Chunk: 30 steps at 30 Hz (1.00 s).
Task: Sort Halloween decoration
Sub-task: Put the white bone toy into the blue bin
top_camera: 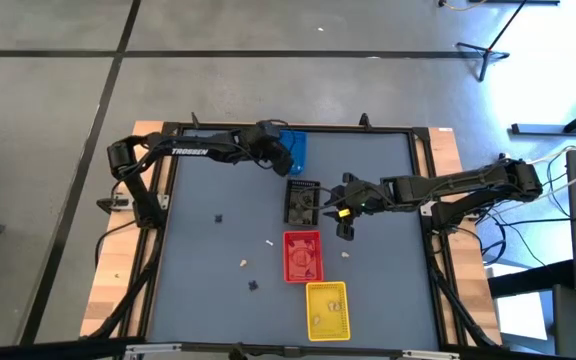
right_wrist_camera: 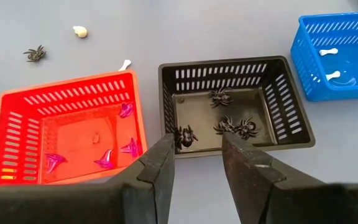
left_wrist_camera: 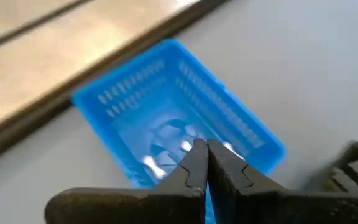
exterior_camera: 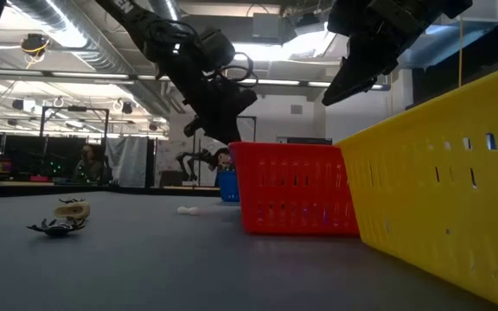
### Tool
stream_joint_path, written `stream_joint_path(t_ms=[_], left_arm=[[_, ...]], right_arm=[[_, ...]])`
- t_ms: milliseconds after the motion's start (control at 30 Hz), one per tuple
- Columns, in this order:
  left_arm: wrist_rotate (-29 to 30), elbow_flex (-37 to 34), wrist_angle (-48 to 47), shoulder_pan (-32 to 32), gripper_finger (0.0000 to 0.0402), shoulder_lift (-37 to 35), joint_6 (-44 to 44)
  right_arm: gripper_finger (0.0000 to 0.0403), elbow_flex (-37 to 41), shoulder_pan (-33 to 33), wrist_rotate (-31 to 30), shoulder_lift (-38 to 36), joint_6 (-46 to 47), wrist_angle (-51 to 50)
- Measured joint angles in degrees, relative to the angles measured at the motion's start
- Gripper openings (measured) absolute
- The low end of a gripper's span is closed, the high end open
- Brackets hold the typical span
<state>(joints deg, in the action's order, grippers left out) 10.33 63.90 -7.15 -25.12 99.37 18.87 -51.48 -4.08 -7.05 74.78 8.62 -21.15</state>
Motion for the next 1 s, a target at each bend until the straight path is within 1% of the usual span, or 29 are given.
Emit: stream_joint_path(t_ms=[67, 167, 233, 367, 500, 600, 700, 800, 1000], left_arm=[[-2.7, 0.0, -0.1, 0.0, 0.0, 0.0, -0.2], [-6.3, 0.0, -0.4, 0.1, 0.0002, 0.0, -4.6], [-8.2, 0.0, -1.5, 0.5, 0.0014, 0.0, -6.0], [-12.4, 0.0, -4.1, 1.9, 0.0058, 0.0, -6.5], [-18.9, 0.0, -10.2, 3.7, 0.0108, 0.0, -10.4], [-22.9, 0.0, -15.2, 5.3, 0.0138, -0.1, -12.8], [-23.9, 0.0, -19.8, 7.1, 0.0154, -0.1, -14.7], [-23.9, -0.1, -22.9, 9.3, 0.0159, -0.1, -14.9], [-22.8, -0.1, -24.1, 14.7, 0.016, -0.1, -16.0]], right_arm=[[0.0134, 0.0, 0.0, 0.0, 0.0, 0.0, 0.0], [0.0134, 0.0, 0.0, 0.0, 0.0, 0.0, 0.0], [0.0134, 0.0, 0.0, 0.0, 0.0, 0.0, 0.0], [0.0134, 0.0, 0.0, 0.0, 0.0, 0.0, 0.0], [0.0134, 0.0, 0.0, 0.0, 0.0, 0.0, 0.0], [0.0134, 0.0, 0.0, 0.0, 0.0, 0.0, 0.0], [0.0134, 0.0, 0.0, 0.0, 0.0, 0.0, 0.0], [0.0134, 0.0, 0.0, 0.0, 0.0, 0.0, 0.0], [0.0134, 0.0, 0.0, 0.0, 0.0, 0.0, 0.0]])
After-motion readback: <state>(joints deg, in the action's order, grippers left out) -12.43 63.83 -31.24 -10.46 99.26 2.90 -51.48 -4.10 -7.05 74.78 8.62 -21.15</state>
